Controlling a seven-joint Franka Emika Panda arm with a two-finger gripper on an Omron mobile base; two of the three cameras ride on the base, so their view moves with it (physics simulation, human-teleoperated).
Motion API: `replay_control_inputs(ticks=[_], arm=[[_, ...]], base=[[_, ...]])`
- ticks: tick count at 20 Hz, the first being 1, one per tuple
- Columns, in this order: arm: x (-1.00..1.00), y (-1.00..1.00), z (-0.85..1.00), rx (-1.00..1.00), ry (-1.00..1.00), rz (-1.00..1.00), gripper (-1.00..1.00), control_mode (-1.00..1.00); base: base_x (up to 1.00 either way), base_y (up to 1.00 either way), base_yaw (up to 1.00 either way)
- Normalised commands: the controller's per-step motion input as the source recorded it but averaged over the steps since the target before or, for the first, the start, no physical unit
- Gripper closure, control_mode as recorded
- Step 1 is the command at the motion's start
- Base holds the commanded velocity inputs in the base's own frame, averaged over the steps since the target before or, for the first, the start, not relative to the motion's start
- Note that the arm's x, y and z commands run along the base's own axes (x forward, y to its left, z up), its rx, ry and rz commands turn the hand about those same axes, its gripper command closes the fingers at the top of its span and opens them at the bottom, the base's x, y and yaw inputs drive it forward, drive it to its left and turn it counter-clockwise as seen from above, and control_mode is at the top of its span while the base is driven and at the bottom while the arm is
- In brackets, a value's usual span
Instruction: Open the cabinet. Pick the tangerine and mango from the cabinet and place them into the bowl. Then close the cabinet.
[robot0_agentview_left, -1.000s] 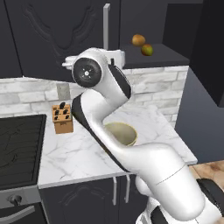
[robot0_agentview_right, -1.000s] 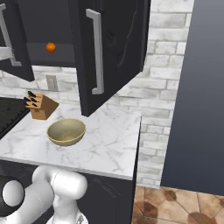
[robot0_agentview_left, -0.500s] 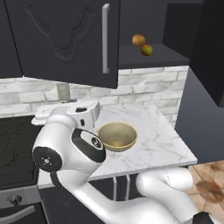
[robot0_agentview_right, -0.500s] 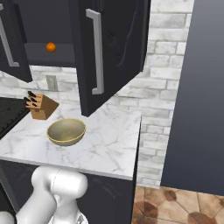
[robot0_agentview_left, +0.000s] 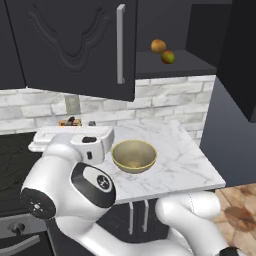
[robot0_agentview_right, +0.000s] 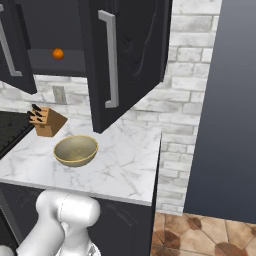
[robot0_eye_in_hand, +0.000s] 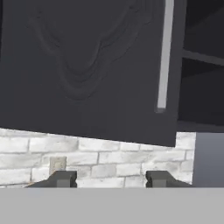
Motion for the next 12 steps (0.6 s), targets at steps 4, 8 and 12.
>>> replay_control_inputs(ticks=[4, 8, 12], arm=[[-0.27, -1.0, 0.78, 0.24, -0.25, 0.0, -1.0, -1.0], [-0.21, -1.0, 0.63, 0.27, -0.2, 0.0, -1.0, -1.0], [-0.06, -1.0, 0.24, 0.27, -0.07, 0.06, -1.0, -1.0]], base=[[0.0, 0.0, 0.0], [0.0, 0.0, 0.0], [0.0, 0.0, 0.0]])
